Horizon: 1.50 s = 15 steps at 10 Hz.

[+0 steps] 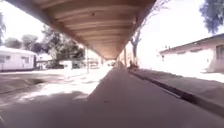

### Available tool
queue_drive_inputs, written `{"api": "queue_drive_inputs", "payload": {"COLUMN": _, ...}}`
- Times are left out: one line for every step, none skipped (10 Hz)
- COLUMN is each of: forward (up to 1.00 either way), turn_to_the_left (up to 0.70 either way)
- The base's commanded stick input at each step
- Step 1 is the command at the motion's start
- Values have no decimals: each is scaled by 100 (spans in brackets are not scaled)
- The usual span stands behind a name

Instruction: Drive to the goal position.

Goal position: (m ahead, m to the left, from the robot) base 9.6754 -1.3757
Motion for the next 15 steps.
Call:
{"api": "queue_drive_inputs", "payload": {"forward": 85, "turn_to_the_left": 0}}
{"api": "queue_drive_inputs", "payload": {"forward": 85, "turn_to_the_left": 0}}
{"api": "queue_drive_inputs", "payload": {"forward": 85, "turn_to_the_left": 0}}
{"api": "queue_drive_inputs", "payload": {"forward": 85, "turn_to_the_left": 0}}
{"api": "queue_drive_inputs", "payload": {"forward": 85, "turn_to_the_left": 0}}
{"api": "queue_drive_inputs", "payload": {"forward": 85, "turn_to_the_left": 0}}
{"api": "queue_drive_inputs", "payload": {"forward": 85, "turn_to_the_left": 0}}
{"api": "queue_drive_inputs", "payload": {"forward": 85, "turn_to_the_left": 0}}
{"api": "queue_drive_inputs", "payload": {"forward": 85, "turn_to_the_left": 0}}
{"api": "queue_drive_inputs", "payload": {"forward": 85, "turn_to_the_left": 0}}
{"api": "queue_drive_inputs", "payload": {"forward": 85, "turn_to_the_left": 0}}
{"api": "queue_drive_inputs", "payload": {"forward": 85, "turn_to_the_left": 0}}
{"api": "queue_drive_inputs", "payload": {"forward": 85, "turn_to_the_left": 0}}
{"api": "queue_drive_inputs", "payload": {"forward": 85, "turn_to_the_left": 0}}
{"api": "queue_drive_inputs", "payload": {"forward": 85, "turn_to_the_left": 0}}
